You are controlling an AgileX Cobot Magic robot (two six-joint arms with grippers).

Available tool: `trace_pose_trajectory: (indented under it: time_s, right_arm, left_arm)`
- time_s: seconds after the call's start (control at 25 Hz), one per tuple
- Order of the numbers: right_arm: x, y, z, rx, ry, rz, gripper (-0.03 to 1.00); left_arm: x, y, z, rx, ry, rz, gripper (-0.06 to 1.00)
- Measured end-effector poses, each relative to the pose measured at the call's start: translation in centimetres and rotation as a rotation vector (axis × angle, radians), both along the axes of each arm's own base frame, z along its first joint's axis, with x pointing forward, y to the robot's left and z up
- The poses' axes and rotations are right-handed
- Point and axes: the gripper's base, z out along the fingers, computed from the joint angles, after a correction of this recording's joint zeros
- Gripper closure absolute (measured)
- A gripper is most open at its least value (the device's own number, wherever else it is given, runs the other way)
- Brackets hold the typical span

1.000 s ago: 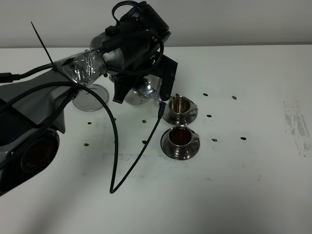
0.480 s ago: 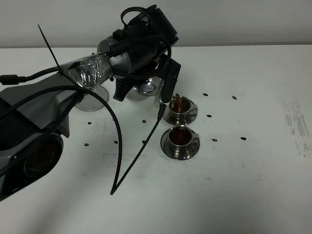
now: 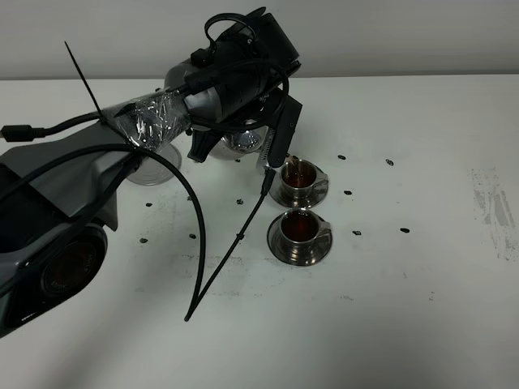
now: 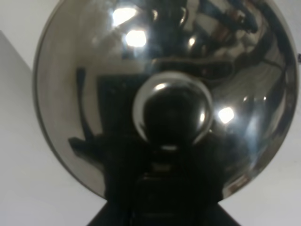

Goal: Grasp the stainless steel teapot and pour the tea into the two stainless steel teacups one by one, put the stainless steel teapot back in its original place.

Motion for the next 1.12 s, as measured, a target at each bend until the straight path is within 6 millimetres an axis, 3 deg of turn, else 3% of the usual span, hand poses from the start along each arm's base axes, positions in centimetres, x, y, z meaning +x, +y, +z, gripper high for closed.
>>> trace_pose_trajectory:
  time_s: [1.12]
  right_arm:
    - [0.0,0.0,0.0,0.0,0.0,0.0,0.49]
  left_arm:
    - [-0.42,-0.94,0.54,0.025,-0.035,-0.032,0.77]
